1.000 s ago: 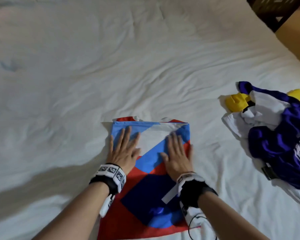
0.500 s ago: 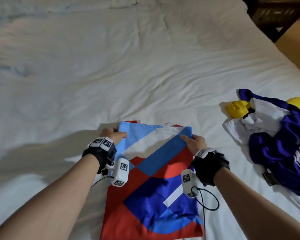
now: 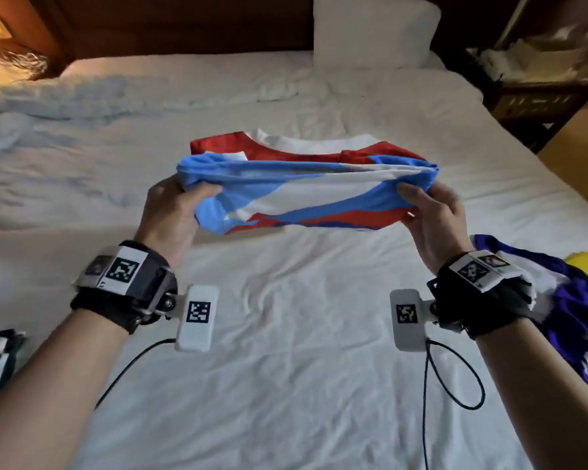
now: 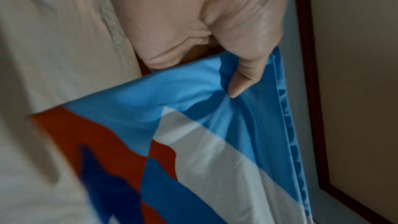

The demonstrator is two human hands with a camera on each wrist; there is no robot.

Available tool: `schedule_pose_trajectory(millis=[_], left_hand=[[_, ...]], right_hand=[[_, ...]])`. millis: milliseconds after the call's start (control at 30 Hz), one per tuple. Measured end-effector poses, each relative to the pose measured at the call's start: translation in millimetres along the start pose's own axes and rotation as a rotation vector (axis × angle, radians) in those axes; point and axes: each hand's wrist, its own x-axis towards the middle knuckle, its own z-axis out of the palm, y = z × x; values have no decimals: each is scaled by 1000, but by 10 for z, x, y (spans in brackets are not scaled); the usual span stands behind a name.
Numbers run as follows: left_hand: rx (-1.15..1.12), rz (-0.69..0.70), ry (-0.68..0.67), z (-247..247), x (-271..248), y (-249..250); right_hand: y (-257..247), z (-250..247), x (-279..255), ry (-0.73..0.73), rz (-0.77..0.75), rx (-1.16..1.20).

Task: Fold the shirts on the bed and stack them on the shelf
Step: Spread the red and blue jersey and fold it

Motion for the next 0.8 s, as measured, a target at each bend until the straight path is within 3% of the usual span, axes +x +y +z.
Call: schedule_pose_trajectory(millis=[167, 233, 400, 567, 667, 800], left_hand=[[188, 56, -21, -336, -560, -375], [296, -17, -20, -558, -823, -789], [534, -252, -8, -966, -1684, -1782], [657, -237, -27, -1158, -2118, -2225], [687, -179, -31, -1202, -2230, -2297], [1081, -26, 5, -1224, -2291, -2212]], right_hand=[[431, -132, -368, -120, 40, -182], [809, -260, -625, -105, 98, -344], [1779, -626, -1408, -330, 305, -694], [2081, -797, -1845, -330, 227, -877], [2030, -812, -1962, -434, 111, -937], [1917, -862, -2038, -576, -29, -1106]])
